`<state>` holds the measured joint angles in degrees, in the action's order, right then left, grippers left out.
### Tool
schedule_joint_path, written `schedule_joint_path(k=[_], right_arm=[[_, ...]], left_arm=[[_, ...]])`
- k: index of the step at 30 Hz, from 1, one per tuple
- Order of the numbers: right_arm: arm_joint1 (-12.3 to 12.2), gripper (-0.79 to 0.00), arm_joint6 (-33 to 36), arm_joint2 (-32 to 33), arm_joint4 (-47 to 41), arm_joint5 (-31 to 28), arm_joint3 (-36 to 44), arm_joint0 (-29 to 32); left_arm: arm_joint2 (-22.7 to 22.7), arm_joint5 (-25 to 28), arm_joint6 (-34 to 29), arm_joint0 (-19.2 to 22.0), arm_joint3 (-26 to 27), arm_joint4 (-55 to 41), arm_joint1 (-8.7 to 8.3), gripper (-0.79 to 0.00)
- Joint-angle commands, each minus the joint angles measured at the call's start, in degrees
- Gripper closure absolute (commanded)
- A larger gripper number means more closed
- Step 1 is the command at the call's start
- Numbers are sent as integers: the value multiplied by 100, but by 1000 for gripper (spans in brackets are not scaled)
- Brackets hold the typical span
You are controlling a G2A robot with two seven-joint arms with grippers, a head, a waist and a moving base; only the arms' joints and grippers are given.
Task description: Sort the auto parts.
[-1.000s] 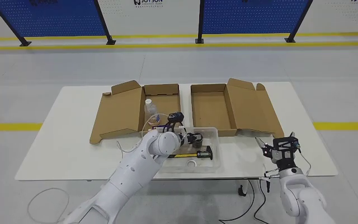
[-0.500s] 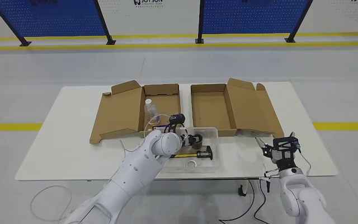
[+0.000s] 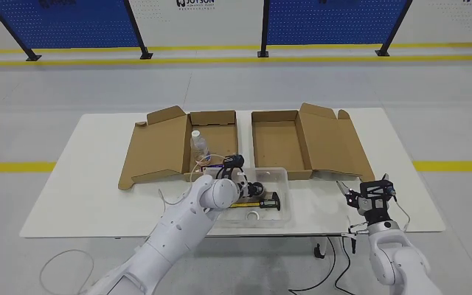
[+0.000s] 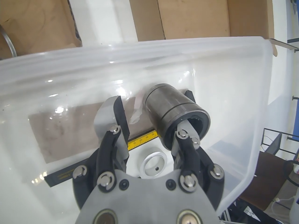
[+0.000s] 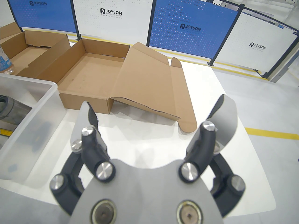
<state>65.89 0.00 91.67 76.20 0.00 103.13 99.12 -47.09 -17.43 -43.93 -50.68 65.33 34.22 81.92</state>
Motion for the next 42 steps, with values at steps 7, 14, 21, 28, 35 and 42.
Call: schedule_joint_path(k=[7,14,21,28,35,42], right_arm=[[0,-785,0,0,0,0,0,0],[0,-785,0,0,0,0,0,0],[0,-785,0,0,0,0,0,0],[0,-785,0,0,0,0,0,0],[0,-785,0,0,0,0,0,0],[0,-785,0,0,0,0,0,0]], left_arm=[[-91,35,-84,-100,153,72,-30,-305],[-132,174,-60,-151,255,120,-36,0],[-242,446,-40,-250,374,27,-58,0],[-456,700,-120,-415,635,-35,-130,0],[-880,1292,-386,-740,1243,-515,-252,0],[-1223,1883,-624,-1093,2134,-381,-418,0]])
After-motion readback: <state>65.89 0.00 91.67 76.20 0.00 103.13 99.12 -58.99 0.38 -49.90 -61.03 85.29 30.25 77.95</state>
